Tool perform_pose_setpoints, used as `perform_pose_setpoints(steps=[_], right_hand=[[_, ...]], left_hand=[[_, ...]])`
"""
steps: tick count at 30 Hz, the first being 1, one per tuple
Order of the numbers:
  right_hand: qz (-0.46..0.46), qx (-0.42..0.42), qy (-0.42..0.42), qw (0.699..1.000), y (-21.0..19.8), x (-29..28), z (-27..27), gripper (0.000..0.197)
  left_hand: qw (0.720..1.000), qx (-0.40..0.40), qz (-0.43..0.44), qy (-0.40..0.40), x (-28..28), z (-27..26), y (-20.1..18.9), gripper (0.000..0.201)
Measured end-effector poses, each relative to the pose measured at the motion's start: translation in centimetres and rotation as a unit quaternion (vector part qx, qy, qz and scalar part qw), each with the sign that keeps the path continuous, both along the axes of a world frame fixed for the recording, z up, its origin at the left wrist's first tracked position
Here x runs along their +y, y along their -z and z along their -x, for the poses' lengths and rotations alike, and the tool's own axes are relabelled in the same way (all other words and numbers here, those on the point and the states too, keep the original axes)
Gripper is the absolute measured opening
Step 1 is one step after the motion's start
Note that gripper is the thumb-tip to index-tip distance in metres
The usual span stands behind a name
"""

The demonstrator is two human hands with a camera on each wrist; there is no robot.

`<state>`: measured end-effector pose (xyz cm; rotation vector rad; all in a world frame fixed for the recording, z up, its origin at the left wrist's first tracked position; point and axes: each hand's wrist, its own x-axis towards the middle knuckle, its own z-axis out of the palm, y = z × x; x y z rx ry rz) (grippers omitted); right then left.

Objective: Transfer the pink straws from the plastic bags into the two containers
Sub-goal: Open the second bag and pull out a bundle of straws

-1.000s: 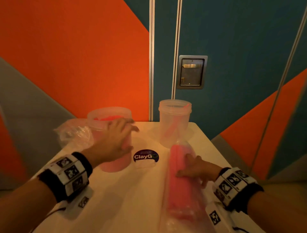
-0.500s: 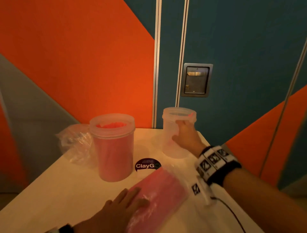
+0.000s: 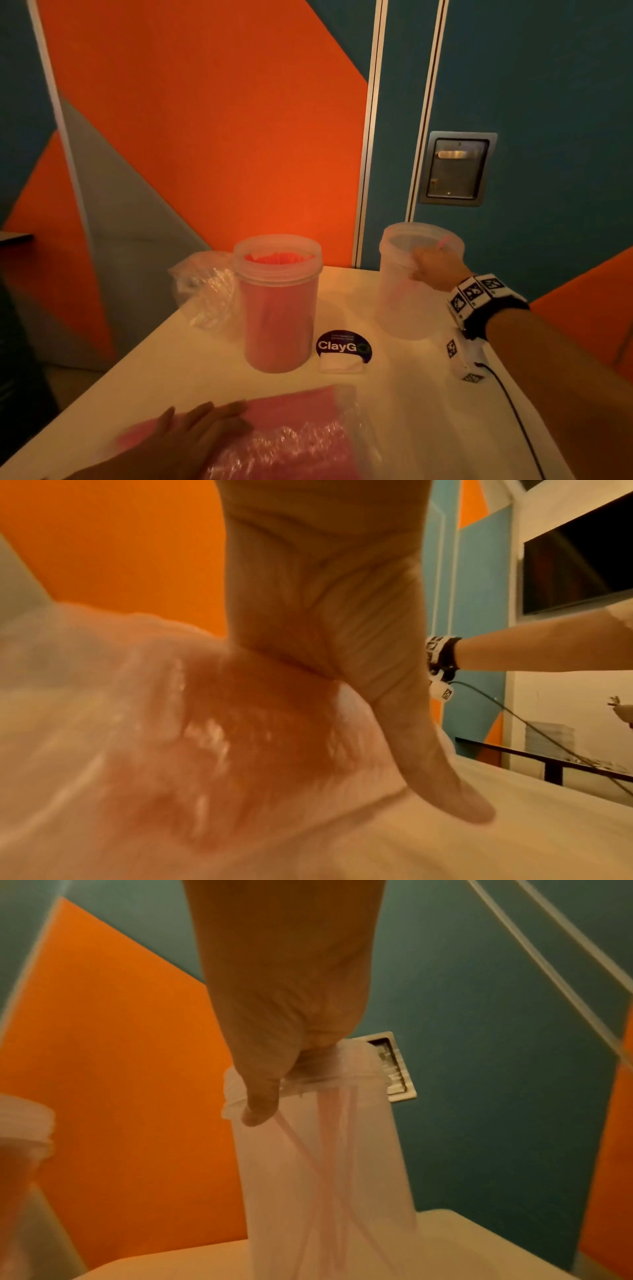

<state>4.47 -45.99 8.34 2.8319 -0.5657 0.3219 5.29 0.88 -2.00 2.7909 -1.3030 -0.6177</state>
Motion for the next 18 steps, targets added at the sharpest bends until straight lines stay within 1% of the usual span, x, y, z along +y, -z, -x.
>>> perform_pose_setpoints(steps=[1,2,3,4,6,7,8,9,11,12,13,15,18], right_hand=[[-0.011,0.015,-0.023,1.000,-0.5,0.5,0.8,0.040],[-0.015,0.032,-0.030,0.999,-1.0,0.7,1.7,0.040],[-0.026,0.043,-0.036,0.998,-1.2,0.6,2.7,0.040],[-0.039,0.059,-0.039,0.997,-1.8,1.3,4.1,0.037],[-0.079,0.086,-0.062,0.991,-2.4,2.5,7.3,0.022],[-0.101,0.084,-0.086,0.988,-2.4,2.8,9.3,0.020],[-0.134,0.076,-0.111,0.982,-2.3,3.4,11.3,0.022],[-0.130,0.068,-0.139,0.979,-2.2,4.0,13.4,0.028],[-0.081,0.078,-0.199,0.973,-1.9,5.1,17.2,0.048],[-0.073,0.086,-0.203,0.973,-1.9,6.1,18.8,0.051],[-0.082,0.092,-0.209,0.970,-1.9,7.1,20.3,0.045],[-0.076,0.056,-0.243,0.965,-1.4,8.4,22.3,0.032],[-0.053,0.012,-0.260,0.964,-0.9,10.5,23.3,0.036]], left_hand=[[0.999,-0.045,-0.028,-0.007,-0.2,0.5,-0.2,0.053],[0.995,-0.100,-0.018,-0.018,-0.6,0.3,1.0,0.052],[0.992,-0.115,-0.026,-0.042,-0.7,0.6,1.8,0.058],[0.991,-0.128,-0.013,-0.045,-0.8,0.6,2.0,0.069],[0.987,-0.150,0.003,-0.062,-1.3,0.8,2.2,0.095],[0.988,-0.144,-0.006,-0.063,-1.2,0.4,2.7,0.105],[0.988,-0.144,0.007,-0.062,-1.7,0.4,2.0,0.110],[0.987,-0.151,0.018,-0.053,-2.0,0.6,1.8,0.112],[0.986,-0.159,0.049,-0.030,-2.7,0.6,1.9,0.113],[0.984,-0.166,0.052,-0.033,-3.0,0.5,2.1,0.111],[0.984,-0.166,0.052,-0.039,-3.1,0.7,2.0,0.110],[0.981,-0.180,0.056,-0.042,-3.2,0.6,2.2,0.109],[0.977,-0.202,0.065,-0.039,-3.0,0.8,2.6,0.108]])
